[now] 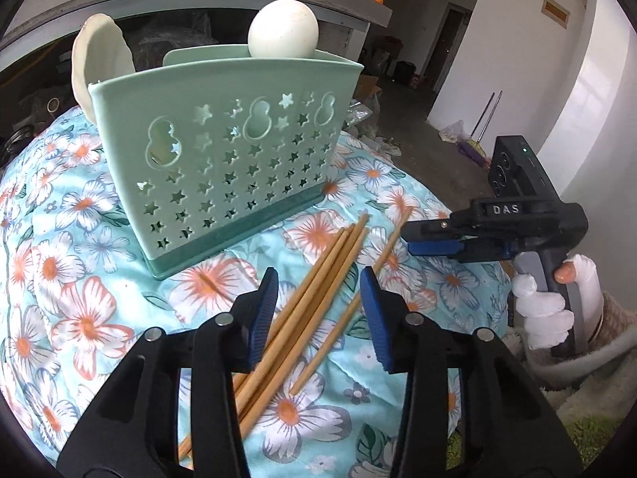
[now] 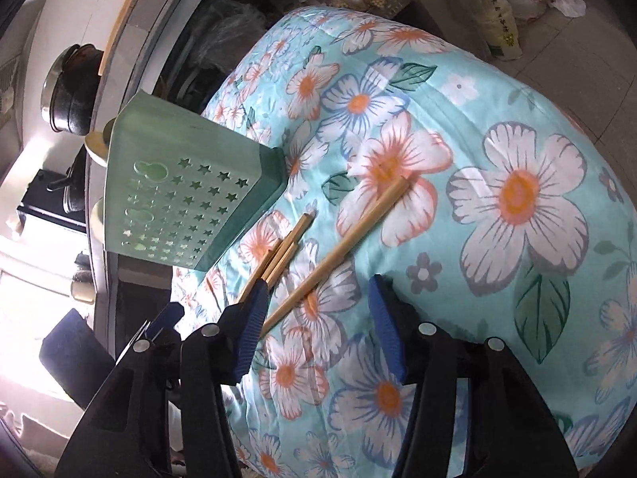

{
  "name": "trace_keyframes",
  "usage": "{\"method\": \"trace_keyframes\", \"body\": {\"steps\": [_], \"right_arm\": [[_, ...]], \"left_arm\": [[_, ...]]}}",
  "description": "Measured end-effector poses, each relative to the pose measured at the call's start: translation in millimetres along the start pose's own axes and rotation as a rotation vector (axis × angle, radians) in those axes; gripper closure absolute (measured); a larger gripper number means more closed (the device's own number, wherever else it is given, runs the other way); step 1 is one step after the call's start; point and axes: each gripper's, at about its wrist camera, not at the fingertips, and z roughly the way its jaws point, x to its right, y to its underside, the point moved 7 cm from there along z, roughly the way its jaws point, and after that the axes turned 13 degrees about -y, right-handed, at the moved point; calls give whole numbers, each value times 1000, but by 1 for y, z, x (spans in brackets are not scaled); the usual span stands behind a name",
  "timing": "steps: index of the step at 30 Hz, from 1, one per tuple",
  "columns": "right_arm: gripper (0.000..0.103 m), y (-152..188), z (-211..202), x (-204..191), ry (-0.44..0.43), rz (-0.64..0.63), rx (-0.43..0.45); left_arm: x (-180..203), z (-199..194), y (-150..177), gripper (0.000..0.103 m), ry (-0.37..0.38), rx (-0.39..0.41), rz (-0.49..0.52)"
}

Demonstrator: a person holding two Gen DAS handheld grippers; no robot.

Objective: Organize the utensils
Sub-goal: 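Close the left tool on several chopsticks while the right tool grasps a single chopstick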

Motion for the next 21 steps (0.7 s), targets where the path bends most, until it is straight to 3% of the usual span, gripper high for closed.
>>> {"method": "trace_keyframes", "body": {"steps": [5,10,18,21], "right_arm": [[66,-9,6,1,97,27,43],[77,-13,13,-3,211,-11,57],[87,-6,6,-1,253,-69,6],[88,3,-1,1,263,-82,-7]], "left_arm": [[8,8,6,73,28,-24,7],[11,7,9,75,40,-23,16],[20,14,10,76,23,-12,72],[27,20,9,84,-5,-4,116]]}}
